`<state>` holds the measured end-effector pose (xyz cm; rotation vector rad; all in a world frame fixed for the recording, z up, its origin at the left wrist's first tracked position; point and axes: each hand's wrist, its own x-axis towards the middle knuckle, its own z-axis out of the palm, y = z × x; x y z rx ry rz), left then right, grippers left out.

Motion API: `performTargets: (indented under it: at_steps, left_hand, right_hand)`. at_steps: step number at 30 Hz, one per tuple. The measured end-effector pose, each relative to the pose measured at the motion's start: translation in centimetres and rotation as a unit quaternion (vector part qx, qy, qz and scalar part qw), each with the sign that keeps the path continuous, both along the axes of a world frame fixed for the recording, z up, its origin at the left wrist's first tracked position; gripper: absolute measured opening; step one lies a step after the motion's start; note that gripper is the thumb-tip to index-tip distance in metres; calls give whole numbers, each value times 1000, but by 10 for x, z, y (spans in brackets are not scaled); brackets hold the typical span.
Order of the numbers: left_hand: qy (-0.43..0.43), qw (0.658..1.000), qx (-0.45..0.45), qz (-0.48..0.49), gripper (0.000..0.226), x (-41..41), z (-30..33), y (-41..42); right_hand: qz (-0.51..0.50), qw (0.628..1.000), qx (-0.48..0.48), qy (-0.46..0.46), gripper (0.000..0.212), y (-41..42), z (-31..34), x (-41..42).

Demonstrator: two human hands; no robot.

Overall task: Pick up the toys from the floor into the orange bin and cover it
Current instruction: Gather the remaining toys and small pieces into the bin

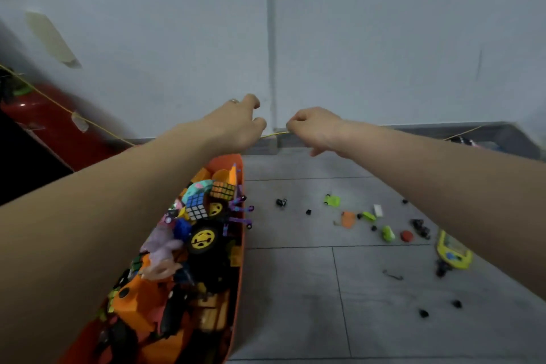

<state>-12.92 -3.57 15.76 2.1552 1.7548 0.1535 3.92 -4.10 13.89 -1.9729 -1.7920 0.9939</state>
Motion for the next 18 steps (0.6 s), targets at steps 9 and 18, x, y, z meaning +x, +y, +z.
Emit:
performTargets:
  at_steps: [9, 18]
  left_hand:
    - [41, 975, -67, -207, 62, 198, -76, -22]
    - [190, 953, -226, -60, 125, 238, -207, -24]
  right_hand:
    - [-45, 966, -101, -232, 36, -42, -82, 197]
    - [-200, 930, -250, -182, 70, -118, -210, 311]
